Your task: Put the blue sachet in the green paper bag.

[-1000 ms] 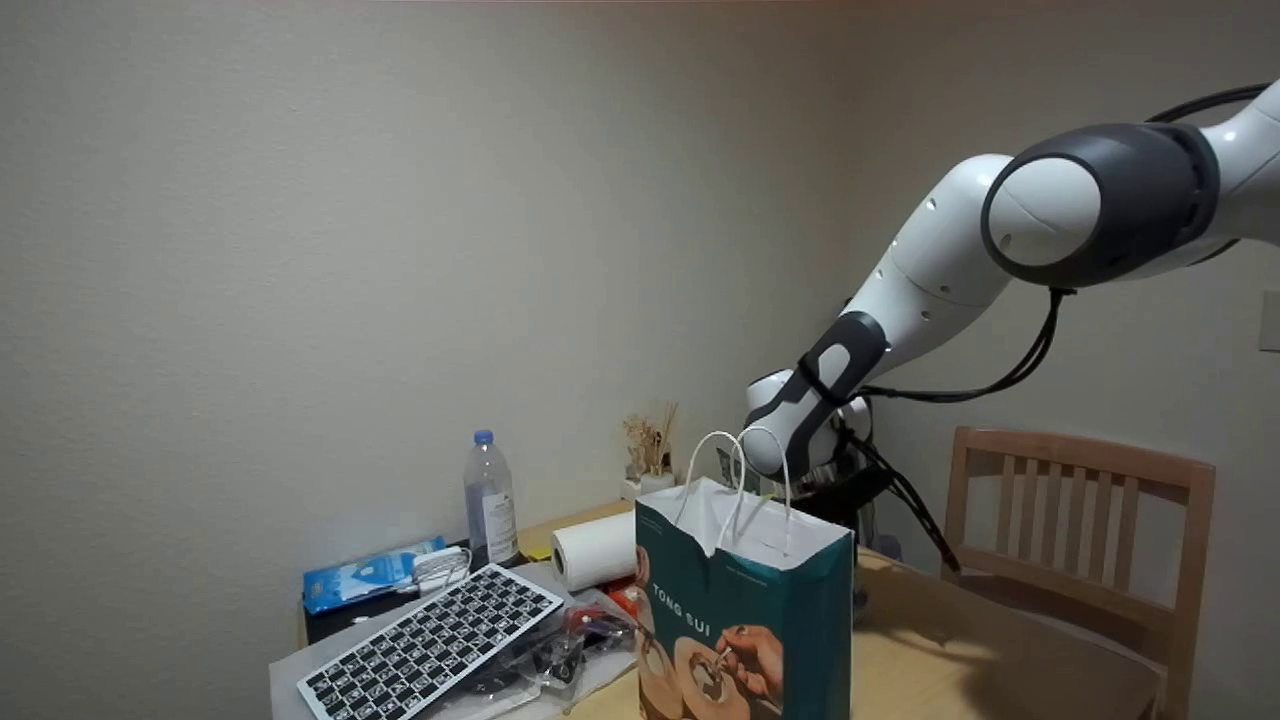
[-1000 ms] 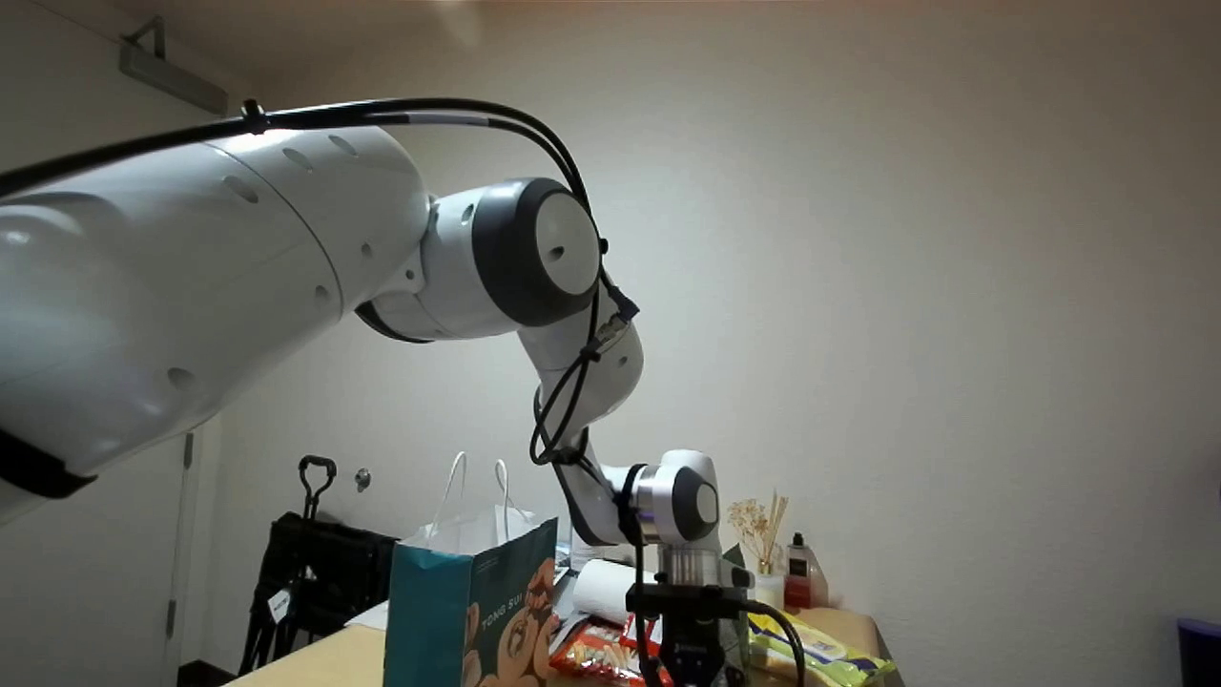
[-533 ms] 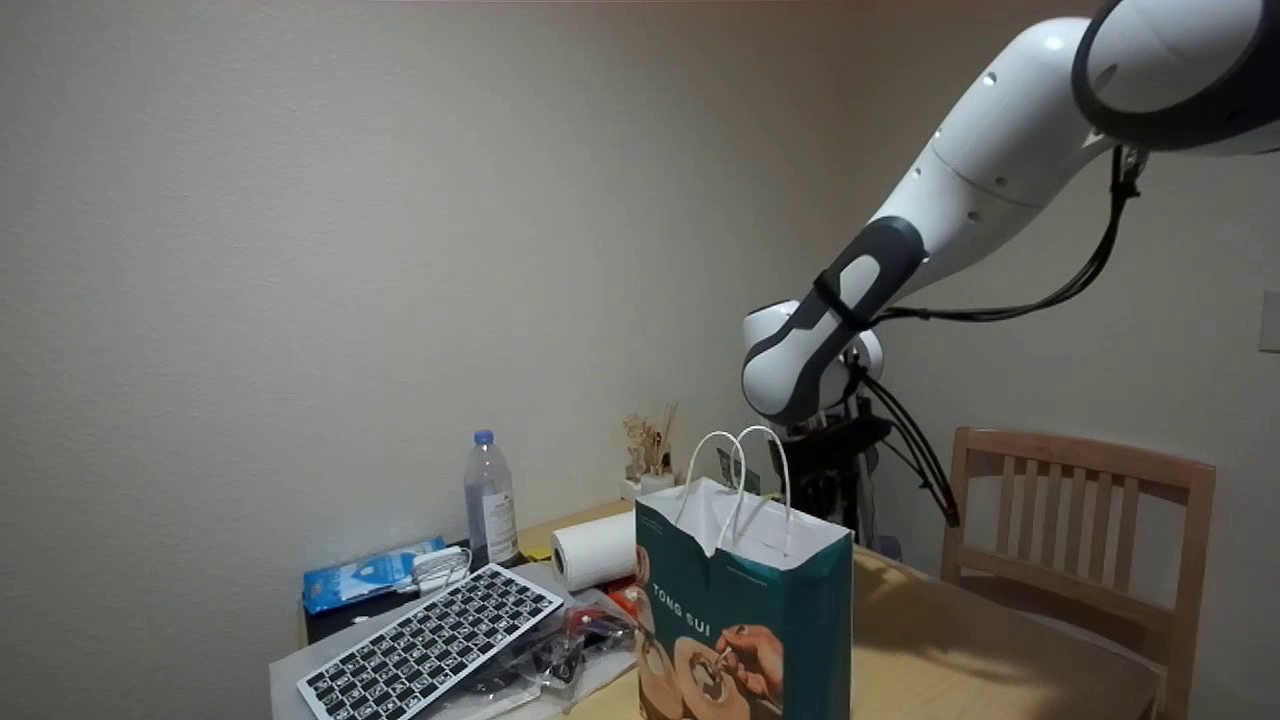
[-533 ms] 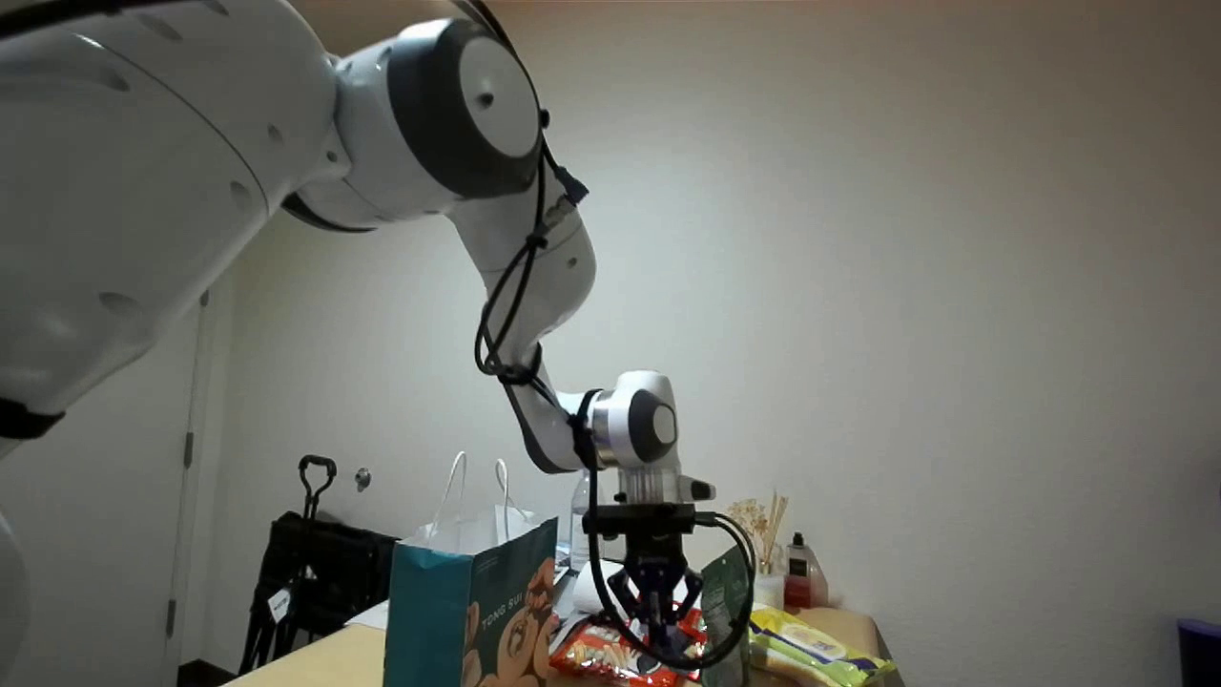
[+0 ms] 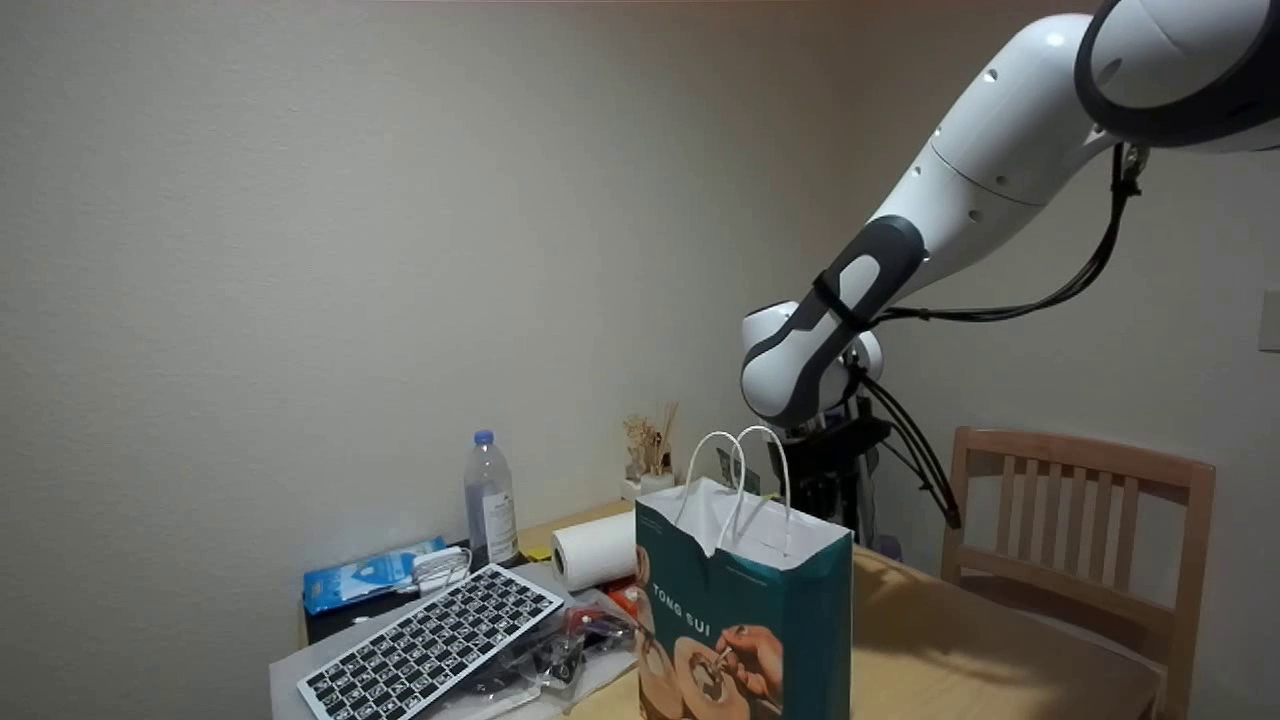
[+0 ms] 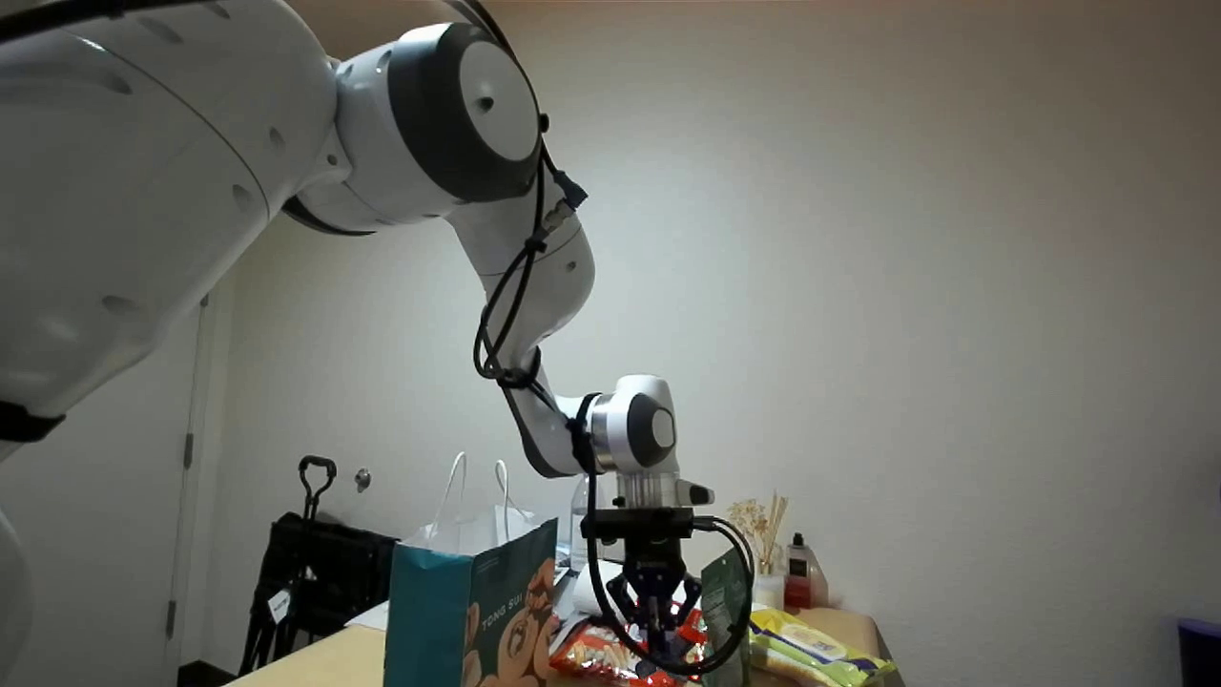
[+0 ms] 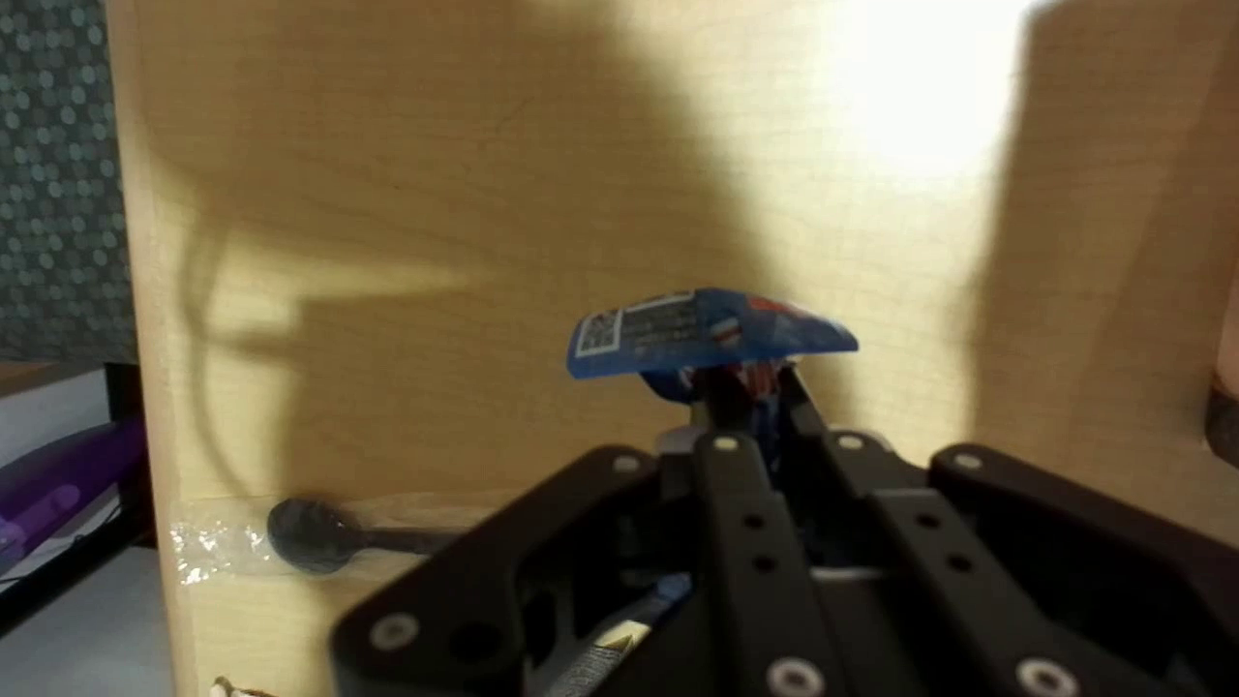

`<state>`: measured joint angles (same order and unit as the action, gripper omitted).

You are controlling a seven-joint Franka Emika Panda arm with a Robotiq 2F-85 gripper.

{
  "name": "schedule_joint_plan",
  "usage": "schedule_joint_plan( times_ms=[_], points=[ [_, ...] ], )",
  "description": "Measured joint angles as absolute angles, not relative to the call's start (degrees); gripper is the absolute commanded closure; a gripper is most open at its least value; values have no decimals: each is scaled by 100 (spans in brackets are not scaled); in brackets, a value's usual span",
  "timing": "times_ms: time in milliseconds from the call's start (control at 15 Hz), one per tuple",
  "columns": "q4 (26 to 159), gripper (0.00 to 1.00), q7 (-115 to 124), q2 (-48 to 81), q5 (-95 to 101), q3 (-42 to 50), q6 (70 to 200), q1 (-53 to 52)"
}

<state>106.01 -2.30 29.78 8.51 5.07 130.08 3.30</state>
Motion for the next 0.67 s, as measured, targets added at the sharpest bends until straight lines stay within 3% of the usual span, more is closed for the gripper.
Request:
schedule_joint_plan(
  times_ms=[667],
  points=[
    [11155,93,1417,1312,2216,538,13097,-655]
  ],
)
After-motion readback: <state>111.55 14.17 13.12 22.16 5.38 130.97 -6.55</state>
